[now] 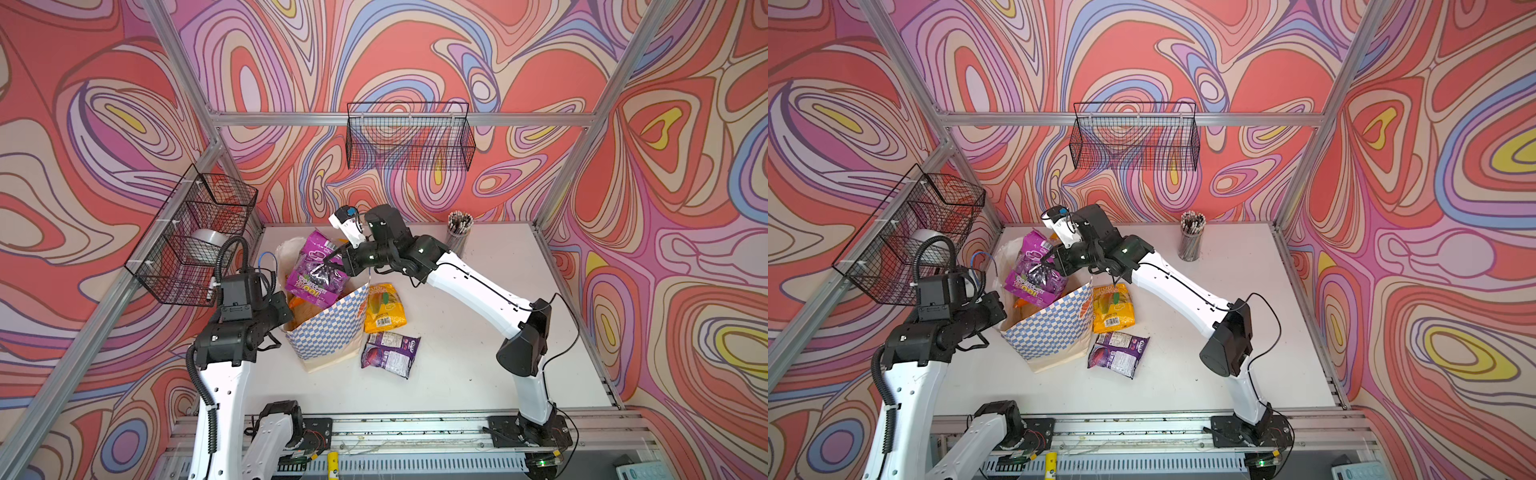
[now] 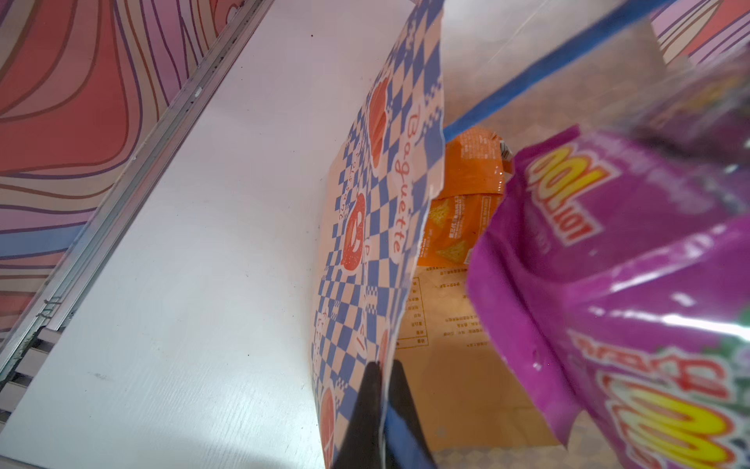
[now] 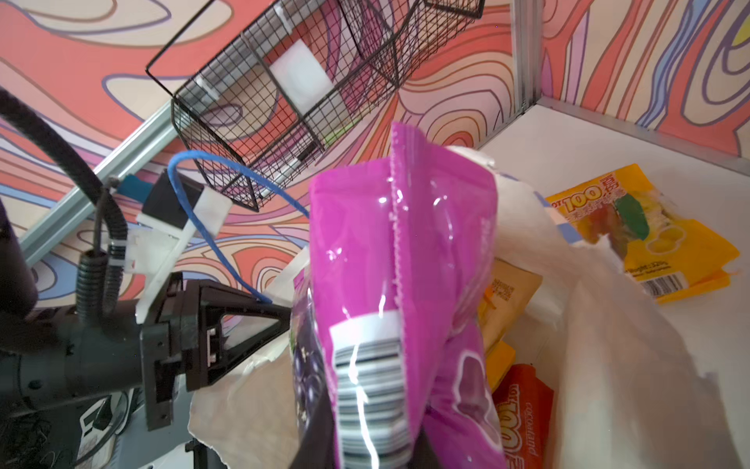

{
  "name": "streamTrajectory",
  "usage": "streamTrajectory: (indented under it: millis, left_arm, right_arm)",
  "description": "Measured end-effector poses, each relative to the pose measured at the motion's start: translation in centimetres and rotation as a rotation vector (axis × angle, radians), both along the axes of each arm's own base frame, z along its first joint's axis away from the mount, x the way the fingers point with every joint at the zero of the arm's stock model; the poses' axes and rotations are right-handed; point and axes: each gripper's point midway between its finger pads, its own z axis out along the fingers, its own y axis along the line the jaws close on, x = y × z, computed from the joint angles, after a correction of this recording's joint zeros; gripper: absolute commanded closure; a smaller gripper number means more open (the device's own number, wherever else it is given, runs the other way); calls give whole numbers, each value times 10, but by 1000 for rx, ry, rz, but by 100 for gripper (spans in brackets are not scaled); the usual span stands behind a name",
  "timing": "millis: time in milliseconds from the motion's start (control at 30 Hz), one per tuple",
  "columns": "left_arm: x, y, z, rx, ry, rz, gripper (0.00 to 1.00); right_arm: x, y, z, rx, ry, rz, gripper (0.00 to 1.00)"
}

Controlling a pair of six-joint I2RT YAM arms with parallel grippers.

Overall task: Place the snacks into the paper bag
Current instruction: 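Lower the purple grape pack into the paper bag and open the right gripper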

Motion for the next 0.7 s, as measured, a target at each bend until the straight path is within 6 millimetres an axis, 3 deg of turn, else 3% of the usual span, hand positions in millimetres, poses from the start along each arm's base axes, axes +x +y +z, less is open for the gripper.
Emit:
streamTrajectory:
  millis: [367,467,533,700]
  left_arm:
    - [0,0,0,0,0,0,100]
    - [0,0,0,0,2,0,100]
    - [0,0,-1,-1,4,0,100]
    - [1,0,-1,-1,7,0,100]
  right_arm:
    - [-6,3,-81,-213,148,-13,100]
    - [-8,11,-95,-247,189,-20,98]
    - [-11,18,-95,-249,192,-21,80]
    - [-22,25,-98,-288,175,-56,61]
